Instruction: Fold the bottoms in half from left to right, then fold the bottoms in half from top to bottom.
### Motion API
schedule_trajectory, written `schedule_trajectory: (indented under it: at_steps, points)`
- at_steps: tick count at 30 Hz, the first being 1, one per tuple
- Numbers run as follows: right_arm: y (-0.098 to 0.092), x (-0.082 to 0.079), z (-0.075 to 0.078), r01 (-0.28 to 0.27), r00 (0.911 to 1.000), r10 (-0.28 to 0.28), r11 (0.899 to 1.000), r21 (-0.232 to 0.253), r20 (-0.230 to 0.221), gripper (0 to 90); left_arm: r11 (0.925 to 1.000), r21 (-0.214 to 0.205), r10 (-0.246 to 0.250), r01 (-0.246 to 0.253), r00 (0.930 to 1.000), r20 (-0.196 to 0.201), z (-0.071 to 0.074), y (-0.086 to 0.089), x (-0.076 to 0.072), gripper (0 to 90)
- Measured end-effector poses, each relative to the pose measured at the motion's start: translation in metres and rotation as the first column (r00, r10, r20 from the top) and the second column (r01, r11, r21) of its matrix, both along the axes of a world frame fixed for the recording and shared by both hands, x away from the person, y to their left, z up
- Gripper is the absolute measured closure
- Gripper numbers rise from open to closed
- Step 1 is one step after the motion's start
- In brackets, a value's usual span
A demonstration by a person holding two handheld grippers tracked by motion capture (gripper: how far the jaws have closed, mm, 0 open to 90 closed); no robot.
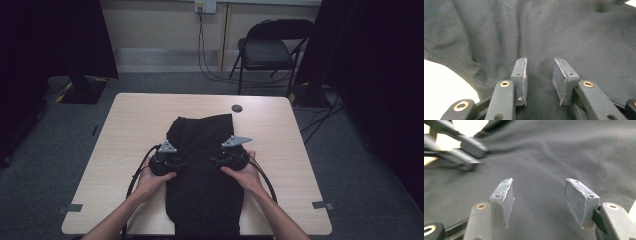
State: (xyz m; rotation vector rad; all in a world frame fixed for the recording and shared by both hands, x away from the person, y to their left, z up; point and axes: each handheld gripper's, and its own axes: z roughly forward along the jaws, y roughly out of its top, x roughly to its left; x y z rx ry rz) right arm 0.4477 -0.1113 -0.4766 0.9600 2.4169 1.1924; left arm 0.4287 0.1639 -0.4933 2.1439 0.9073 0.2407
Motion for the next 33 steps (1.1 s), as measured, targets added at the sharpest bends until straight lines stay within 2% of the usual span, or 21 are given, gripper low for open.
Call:
schedule_trajectory:
  at_steps: [2, 4, 5, 6, 8, 10, 13, 15, 19, 22, 24, 26, 28, 30, 31, 32, 33]
  points:
    - [0.003, 0.009, -0.007, 0.019, 0.9998, -0.019, 0.999, -0.031, -0.005, 39.6, 0.9997, 0.018, -0.018, 0.018, 0.9998, 0.012, 0.0, -0.002, -0.003, 62.3]
    - [0.006, 0.011, -0.013, 0.033, 0.9992, -0.035, 0.998, -0.054, -0.022, 39.9, 0.9987, 0.05, -0.011, 0.011, 0.9999, -0.001, 0.003, -0.005, -0.007, 62.3]
    - [0.007, 0.009, -0.016, 0.03, 0.9989, -0.033, 0.997, -0.066, -0.033, 39.9, 0.9988, 0.039, -0.027, 0.028, 0.9992, -0.029, 0.005, -0.007, -0.009, 62.3]
    - [0.008, 0.007, -0.019, 0.016, 0.9989, -0.019, 0.998, -0.068, -0.043, 38.9, 0.9987, 0.03, -0.04, 0.041, 0.9985, -0.036, 0.006, -0.007, -0.01, 62.8]
    - [0.007, 0.001, -0.022, 0.014, 0.9995, -0.016, 0.998, -0.059, -0.027, 38.8, 0.9983, 0.017, -0.055, 0.056, 0.9981, -0.027, 0.008, -0.007, -0.012, 63.2]
    - [0.005, -0.007, -0.023, -0.006, 0.9998, 0.005, 0.999, -0.054, -0.02, 38.7, 0.9982, -0.018, -0.057, 0.056, 0.9983, -0.015, 0.011, -0.006, -0.011, 61.8]
    - [-0.001, -0.021, -0.024, -0.042, 0.999, 0.042, 0.998, -0.045, -0.015, 38.7, 0.9995, -0.017, -0.028, 0.028, 0.9996, 0.002, 0.01, -0.004, -0.007, 59.3]
    - [-0.005, -0.03, -0.024, -0.072, 0.9971, 0.071, 0.997, -0.036, -0.03, 38.7, 0.9999, 0.002, -0.011, 0.011, 0.9999, 0.005, 0.008, -0.004, -0.006, 58.0]
    - [-0.012, -0.049, -0.024, -0.105, 0.9934, 0.104, 0.994, -0.004, -0.048, 38.9, 0.9997, 0.015, -0.021, 0.021, 0.9997, 0.01, 0.008, -0.006, -0.008, 56.8]
    - [-0.01, -0.065, -0.023, -0.148, 0.9886, 0.147, 0.988, -0.046, -0.035, 38.8, 0.9987, 0.036, -0.036, 0.036, 0.9993, -0.002, 0.004, -0.009, -0.01, 56.7]
    - [-0.01, -0.072, -0.022, -0.164, 0.986, 0.162, 0.985, -0.056, -0.039, 38.8, 0.9982, 0.04, -0.045, 0.045, 0.9987, 0.023, 0.001, -0.011, -0.016, 56.4]
    - [-0.009, -0.077, -0.02, -0.176, 0.9839, 0.173, 0.981, -0.076, -0.044, 38.4, 0.9979, 0.042, -0.05, 0.049, 0.9984, 0.027, 0.001, -0.013, -0.02, 56.4]
    - [-0.01, -0.076, -0.019, -0.182, 0.982, 0.178, 0.981, -0.062, -0.063, 38.0, 0.9976, 0.033, -0.061, 0.061, 0.9981, 0.001, 0.002, -0.014, -0.022, 56.7]
    - [-0.012, -0.073, -0.018, -0.19, 0.979, 0.186, 0.981, -0.044, -0.083, 35.4, 0.9965, 0.026, -0.079, 0.079, 0.9969, -0.004, 0.003, -0.015, -0.022, 58.2]
    - [-0.014, -0.07, -0.017, -0.182, 0.9796, 0.179, 0.983, -0.027, -0.092, 33.6, 0.9953, 0.032, -0.091, 0.091, 0.9958, -0.002, 0.004, -0.016, -0.021, 58.2]
    - [-0.016, -0.066, -0.015, -0.161, 0.9839, 0.159, 0.987, -0.018, -0.081, 33.6, 0.9947, 0.031, -0.098, 0.098, 0.9951, 0.014, 0.008, -0.017, -0.02, 58.5]
    - [-0.018, -0.062, -0.011, -0.147, 0.9869, 0.147, 0.989, -0.002, -0.068, 33.6, 0.9961, 0.011, -0.088, 0.087, 0.9958, 0.026, 0.013, -0.017, -0.018, 59.2]
